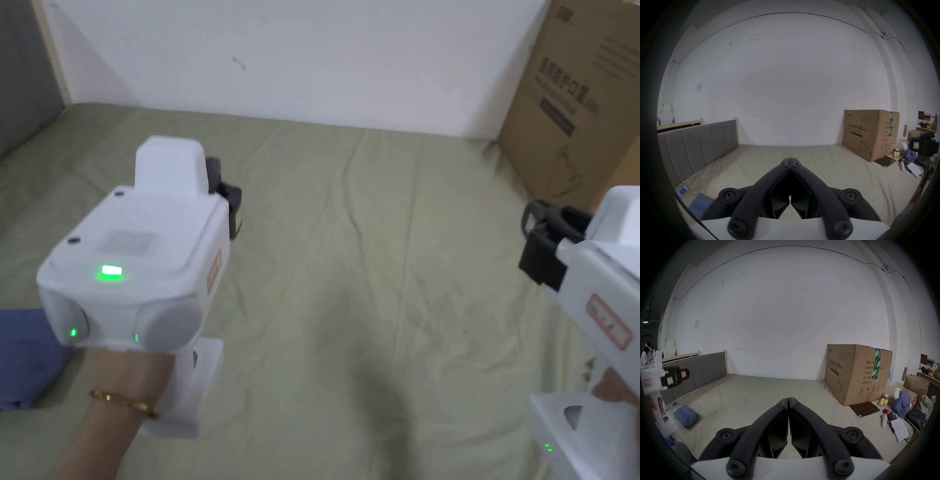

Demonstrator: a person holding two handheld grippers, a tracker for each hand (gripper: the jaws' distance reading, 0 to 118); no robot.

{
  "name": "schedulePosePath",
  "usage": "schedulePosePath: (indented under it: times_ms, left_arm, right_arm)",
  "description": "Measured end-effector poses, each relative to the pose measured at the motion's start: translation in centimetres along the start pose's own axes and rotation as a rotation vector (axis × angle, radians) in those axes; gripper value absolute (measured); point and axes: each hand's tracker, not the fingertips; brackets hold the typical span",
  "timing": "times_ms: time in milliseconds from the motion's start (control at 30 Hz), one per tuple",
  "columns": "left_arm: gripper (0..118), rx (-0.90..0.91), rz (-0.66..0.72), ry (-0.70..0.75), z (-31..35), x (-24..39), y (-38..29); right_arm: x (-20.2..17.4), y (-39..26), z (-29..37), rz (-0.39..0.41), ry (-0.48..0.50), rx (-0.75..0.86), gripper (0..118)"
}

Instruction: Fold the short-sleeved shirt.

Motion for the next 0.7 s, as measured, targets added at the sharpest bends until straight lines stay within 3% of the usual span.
schedulePosePath:
  times_ms: [300,700]
  left_arm:
    - [0,-0.097,0.018,-0.018,0.8,0.6,-4.8]
    - [0,-0.129,0.015,0.004,1.5,0.0,-5.2]
  right_arm:
    - [-0.5,-4.3,1.6,-0.038,-0.016,-0.067,0]
    - [-0.4,-5.8,1.3,-0.062,-0.024,-0.104,0]
